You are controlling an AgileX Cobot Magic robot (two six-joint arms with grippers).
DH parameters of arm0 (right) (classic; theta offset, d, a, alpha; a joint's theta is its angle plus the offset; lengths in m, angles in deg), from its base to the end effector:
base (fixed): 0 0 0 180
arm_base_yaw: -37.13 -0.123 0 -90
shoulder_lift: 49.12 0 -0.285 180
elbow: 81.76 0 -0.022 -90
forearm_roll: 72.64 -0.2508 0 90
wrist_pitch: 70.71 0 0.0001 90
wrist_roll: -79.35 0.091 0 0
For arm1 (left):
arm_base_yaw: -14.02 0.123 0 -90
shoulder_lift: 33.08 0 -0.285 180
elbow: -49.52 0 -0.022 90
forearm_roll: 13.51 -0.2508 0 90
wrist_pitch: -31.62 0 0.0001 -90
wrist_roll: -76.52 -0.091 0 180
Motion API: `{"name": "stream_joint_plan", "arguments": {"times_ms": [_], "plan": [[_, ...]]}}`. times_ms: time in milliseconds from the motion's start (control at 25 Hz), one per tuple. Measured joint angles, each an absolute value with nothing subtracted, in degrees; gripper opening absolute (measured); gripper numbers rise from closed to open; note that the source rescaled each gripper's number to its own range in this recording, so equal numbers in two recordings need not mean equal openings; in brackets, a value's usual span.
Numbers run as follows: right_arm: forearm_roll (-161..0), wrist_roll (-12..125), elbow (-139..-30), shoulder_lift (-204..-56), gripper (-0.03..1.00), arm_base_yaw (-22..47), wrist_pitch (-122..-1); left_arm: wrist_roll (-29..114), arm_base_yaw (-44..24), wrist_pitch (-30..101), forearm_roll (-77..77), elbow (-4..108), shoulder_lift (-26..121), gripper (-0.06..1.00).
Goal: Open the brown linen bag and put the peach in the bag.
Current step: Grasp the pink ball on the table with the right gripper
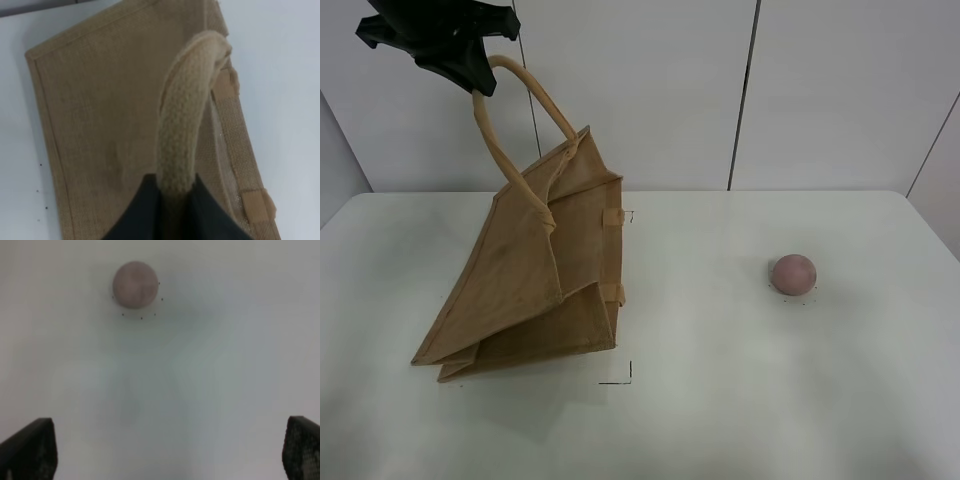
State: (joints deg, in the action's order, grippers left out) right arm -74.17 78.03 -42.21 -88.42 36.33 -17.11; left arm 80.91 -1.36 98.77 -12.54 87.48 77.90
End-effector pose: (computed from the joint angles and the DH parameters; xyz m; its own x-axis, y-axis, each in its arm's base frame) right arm 0.0883 0.0032 0.3121 -0.6745 -0.0166 -0.7381 -0.0347 0.9994 0.0092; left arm 0.3792 -0.1058 0.4135 -0.7607 0.1231 -0.6373 0.2123 0.9750 -0.0652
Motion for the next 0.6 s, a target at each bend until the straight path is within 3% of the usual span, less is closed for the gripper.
{"name": "stream_joint_plan", "arguments": {"times_ms": [320, 600], "plan": [[-76.04, 77.17, -56.53, -126.21, 1.0, 36.33, -22.11, 80.76, -1.36, 98.77, -12.2, 87.48, 77.67, 0.0], [-76.29, 76.79, -75.58, -153.87, 1.0, 36.33, -22.39, 80.25, -1.36, 98.77, -12.15, 87.48, 77.67, 0.0]]}}
